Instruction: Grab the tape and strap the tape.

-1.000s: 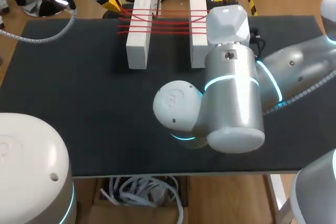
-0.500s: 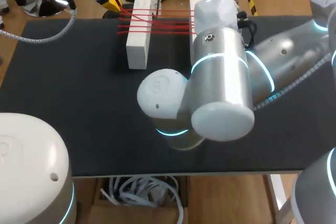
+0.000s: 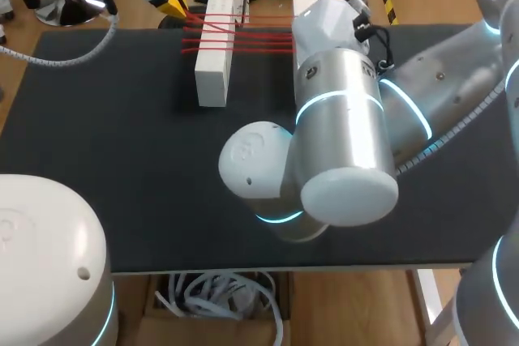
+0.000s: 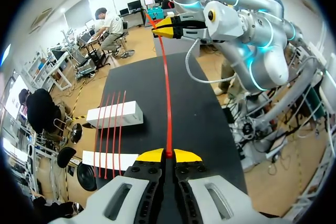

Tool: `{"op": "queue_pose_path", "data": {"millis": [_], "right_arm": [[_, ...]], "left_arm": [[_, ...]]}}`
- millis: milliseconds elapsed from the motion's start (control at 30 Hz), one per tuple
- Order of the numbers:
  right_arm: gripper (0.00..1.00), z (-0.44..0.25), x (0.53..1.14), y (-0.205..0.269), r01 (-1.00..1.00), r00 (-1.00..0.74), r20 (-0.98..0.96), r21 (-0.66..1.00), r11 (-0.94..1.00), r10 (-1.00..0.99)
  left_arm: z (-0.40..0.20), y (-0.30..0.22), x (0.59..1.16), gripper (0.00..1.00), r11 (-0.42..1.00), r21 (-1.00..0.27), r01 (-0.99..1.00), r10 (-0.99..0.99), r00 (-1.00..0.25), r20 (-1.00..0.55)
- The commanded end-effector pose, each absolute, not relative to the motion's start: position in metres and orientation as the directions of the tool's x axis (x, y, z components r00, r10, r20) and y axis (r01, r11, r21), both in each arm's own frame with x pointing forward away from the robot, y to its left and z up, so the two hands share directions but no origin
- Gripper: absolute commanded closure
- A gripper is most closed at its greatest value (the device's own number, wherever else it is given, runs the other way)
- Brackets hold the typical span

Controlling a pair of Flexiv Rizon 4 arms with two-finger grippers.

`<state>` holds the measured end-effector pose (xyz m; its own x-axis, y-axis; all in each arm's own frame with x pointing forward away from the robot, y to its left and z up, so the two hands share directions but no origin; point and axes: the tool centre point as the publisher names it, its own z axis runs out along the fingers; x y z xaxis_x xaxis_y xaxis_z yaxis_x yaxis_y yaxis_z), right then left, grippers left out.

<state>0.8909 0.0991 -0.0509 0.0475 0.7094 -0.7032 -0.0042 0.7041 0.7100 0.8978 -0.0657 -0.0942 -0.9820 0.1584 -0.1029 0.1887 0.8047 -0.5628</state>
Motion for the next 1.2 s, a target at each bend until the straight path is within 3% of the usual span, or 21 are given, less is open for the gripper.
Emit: {"op": "queue_pose_path", "data": {"millis": [33, 567, 1200], "right_arm": [[1.00, -0.051, 0.890, 0.099, -0.006, 0.047, -0.704, 0.709, 0.705, 0.709], [1.00, -0.051, 0.890, 0.099, -0.006, 0.047, -0.704, 0.709, 0.705, 0.709], [1.00, -0.041, 0.885, 0.116, 0.042, 0.050, -0.945, 0.324, 0.945, 0.322]], "left_arm": [[-0.093, -0.065, 0.898, 1.00, 0.806, -0.561, 0.188, 0.159, -0.982, -0.100], [-0.093, -0.065, 0.898, 1.00, 0.806, -0.561, 0.188, 0.159, -0.982, -0.100], [-0.093, -0.065, 0.898, 1.00, 0.806, -0.561, 0.188, 0.159, -0.982, -0.100]]}}
